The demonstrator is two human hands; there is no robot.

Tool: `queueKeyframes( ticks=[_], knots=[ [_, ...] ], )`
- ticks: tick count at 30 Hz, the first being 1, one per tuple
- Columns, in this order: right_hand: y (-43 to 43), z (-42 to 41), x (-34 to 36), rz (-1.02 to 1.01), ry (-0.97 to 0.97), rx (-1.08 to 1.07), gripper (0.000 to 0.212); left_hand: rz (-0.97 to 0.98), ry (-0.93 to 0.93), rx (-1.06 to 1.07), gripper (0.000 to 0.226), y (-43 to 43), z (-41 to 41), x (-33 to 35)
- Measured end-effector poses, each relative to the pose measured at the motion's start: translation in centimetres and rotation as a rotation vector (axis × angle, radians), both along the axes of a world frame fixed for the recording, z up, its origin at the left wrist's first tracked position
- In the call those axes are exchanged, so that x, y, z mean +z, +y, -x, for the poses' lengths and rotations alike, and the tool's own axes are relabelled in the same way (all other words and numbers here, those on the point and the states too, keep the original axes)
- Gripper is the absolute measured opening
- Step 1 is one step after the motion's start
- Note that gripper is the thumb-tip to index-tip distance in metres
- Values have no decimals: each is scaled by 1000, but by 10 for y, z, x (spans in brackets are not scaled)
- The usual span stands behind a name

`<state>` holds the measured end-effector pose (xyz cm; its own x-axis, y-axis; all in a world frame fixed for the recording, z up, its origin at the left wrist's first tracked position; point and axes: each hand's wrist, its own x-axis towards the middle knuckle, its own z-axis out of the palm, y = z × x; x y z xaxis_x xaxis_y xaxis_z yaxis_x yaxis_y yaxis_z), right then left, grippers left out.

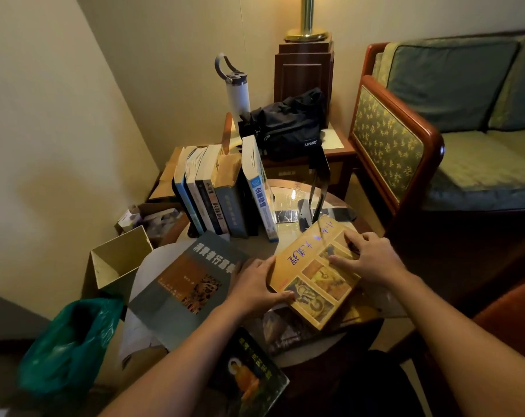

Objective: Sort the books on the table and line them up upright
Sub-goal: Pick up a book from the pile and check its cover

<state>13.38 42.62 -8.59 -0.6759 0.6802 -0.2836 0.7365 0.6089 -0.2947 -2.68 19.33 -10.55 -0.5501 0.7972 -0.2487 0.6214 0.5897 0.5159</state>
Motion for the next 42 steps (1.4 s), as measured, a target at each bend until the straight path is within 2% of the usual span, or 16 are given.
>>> queueKeyframes(
  ticks=[4, 6, 11, 14, 18, 23, 27, 30, 34, 37, 39, 42],
  knots=[
    [5, -11, 4, 2, -39, -5, 113, 5, -23, -31, 109, 0, -1, 0],
    [5, -17, 6, 55, 2, -26, 114, 22, -14, -59, 107, 0, -4, 2],
    [10, -35, 31, 202, 224, -65, 81, 45, 29, -99, 102, 0, -11, 12],
    [14, -41, 56, 335, 331, -49, 68, 25, 47, -111, 102, -2, -13, 13],
    [9, -34, 79, 453, 333, 16, 56, -21, 48, -107, 100, -6, -12, 10],
    [-4, -35, 95, 532, 389, -20, 40, -32, 65, -106, 94, -9, -18, 13],
    [-17, -36, 113, 527, 476, -13, 41, -37, 45, -84, 91, -11, -23, 26],
    [-24, -41, 127, 532, 571, 2, 43, -138, 26, -23, 85, -14, -26, 37],
    [-24, -55, 136, 615, 738, -62, 43, -331, -182, 158, 81, -19, -24, 55],
    [-24, -64, 138, 730, 890, -135, 44, -514, -573, 307, 88, -20, -24, 67],
    [-27, -66, 136, 798, 967, -169, 45, -657, -795, 346, 82, -17, -27, 79],
    [-34, -66, 130, 887, 1046, -197, 48, -811, -877, 344, 77, -15, -26, 98]
  ],
)
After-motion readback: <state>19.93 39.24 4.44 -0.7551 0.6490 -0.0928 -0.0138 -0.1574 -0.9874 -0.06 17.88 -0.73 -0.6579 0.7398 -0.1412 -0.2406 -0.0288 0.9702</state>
